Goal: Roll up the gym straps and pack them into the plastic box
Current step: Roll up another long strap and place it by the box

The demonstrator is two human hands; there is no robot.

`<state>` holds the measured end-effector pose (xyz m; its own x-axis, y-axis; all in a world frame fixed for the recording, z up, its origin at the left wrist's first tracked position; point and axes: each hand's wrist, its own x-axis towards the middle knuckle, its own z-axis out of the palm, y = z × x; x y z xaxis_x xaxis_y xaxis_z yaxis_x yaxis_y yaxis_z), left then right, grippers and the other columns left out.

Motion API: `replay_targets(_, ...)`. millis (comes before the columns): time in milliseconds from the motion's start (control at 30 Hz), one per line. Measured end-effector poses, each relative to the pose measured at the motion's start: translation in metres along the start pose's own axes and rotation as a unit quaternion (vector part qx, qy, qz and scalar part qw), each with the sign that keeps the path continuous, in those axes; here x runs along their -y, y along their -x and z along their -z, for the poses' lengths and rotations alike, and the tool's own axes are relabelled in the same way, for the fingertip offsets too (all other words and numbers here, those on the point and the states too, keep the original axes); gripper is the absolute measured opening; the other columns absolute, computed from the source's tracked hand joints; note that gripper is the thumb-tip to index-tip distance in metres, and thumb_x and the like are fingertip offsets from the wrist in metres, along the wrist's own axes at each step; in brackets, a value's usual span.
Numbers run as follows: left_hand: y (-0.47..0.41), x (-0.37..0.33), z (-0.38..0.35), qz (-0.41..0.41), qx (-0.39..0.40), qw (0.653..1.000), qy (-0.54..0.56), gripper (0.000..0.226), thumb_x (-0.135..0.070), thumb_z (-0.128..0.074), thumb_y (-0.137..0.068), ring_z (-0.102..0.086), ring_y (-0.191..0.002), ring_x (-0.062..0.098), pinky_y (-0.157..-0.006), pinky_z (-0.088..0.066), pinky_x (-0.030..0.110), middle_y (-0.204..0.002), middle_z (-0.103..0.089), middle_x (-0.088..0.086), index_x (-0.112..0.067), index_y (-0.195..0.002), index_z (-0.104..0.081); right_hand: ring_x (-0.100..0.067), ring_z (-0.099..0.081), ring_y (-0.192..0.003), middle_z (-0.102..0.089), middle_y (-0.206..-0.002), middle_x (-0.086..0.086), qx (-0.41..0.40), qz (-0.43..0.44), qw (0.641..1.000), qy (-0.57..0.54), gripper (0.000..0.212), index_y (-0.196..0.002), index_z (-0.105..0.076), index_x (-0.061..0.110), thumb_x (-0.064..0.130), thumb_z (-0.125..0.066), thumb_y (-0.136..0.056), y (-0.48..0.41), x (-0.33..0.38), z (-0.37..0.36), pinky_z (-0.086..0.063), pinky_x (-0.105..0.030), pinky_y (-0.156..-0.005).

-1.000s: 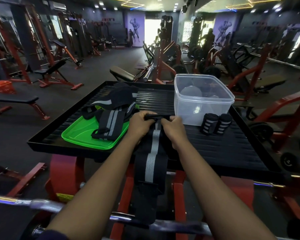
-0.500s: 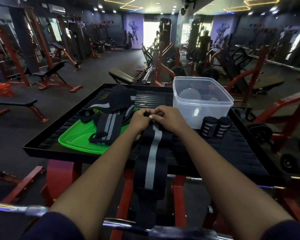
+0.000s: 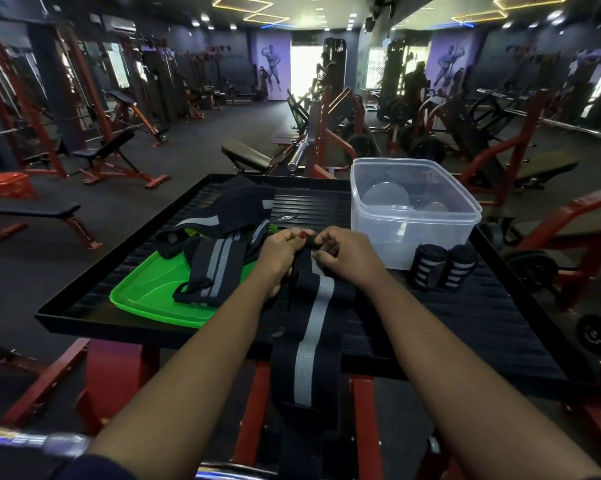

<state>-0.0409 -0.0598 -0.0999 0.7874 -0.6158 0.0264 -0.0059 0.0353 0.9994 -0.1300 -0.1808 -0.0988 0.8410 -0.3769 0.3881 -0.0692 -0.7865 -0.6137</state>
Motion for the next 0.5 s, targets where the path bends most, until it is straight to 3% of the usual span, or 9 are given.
replay_targets(133,0.007,-0.005,0.0,-0.021,-0.028,0.999,0.017,0.022,-0.007,-0.049,-0.097,-0.064,-0.09,0.017,-0.082,-0.053,0.025,-0.1,-0.068,0.013,-0.002,-0.11,-0.065,-0.01,-0.063,-0.076,-0.07,-0.083,0.004,-0.051,-0.002,0.999,-0.019,0.012,-0.096,-0.071,0.017,0.013,-0.063,-0.087,0.001,0.002,0.002,-0.048,-0.022,-0.075)
replay_targets(267,0.01,-0.003,0.003,-0.026,-0.048,0.998,0.007,0.016,-0.008,-0.054,-0.095,-0.063,-0.094,0.022,-0.092,-0.051,0.037,-0.102,-0.069,0.015,-0.009,-0.101,-0.068,-0.003,-0.062,-0.066,-0.068,-0.074,0.004,-0.047,-0.029,0.995,-0.078,0.017,-0.102,-0.063,0.022,0.012,-0.063,-0.089,0.002,0.005,0.001,-0.048,-0.014,-0.064)
replay_targets(333,0.011,-0.002,0.005,-0.027,-0.064,0.998,0.001,0.013,-0.008,-0.058,-0.092,-0.063,-0.094,0.024,-0.093,-0.051,0.04,-0.102,-0.07,0.016,-0.01,-0.099,-0.069,0.0,-0.062,-0.057,-0.068,-0.072,-0.001,-0.046,-0.047,0.989,-0.129,0.012,-0.099,-0.065,0.016,0.008,-0.064,-0.09,0.003,0.006,0.001,-0.052,-0.014,-0.058)
replay_targets(400,0.013,-0.002,0.007,-0.034,-0.074,0.997,0.001,0.011,-0.007,-0.063,-0.088,-0.064,-0.088,0.019,-0.088,-0.052,0.035,-0.095,-0.071,0.012,-0.009,-0.098,-0.069,0.003,-0.061,-0.054,-0.068,-0.07,0.0,-0.037,-0.062,0.985,-0.159,0.009,-0.095,-0.069,0.012,0.006,-0.063,-0.091,0.005,0.006,0.002,-0.051,-0.012,-0.056)
replay_targets(500,0.017,-0.004,0.008,-0.045,-0.064,0.997,0.014,0.013,0.0,-0.067,-0.083,-0.065,-0.071,0.006,-0.071,-0.054,0.018,-0.083,-0.069,0.005,-0.008,-0.093,-0.066,0.001,-0.064,-0.06,-0.071,-0.075,0.002,-0.029,-0.045,0.985,-0.163,0.011,-0.095,-0.073,0.011,0.005,-0.069,-0.087,0.008,0.006,0.002,-0.053,-0.012,-0.064)
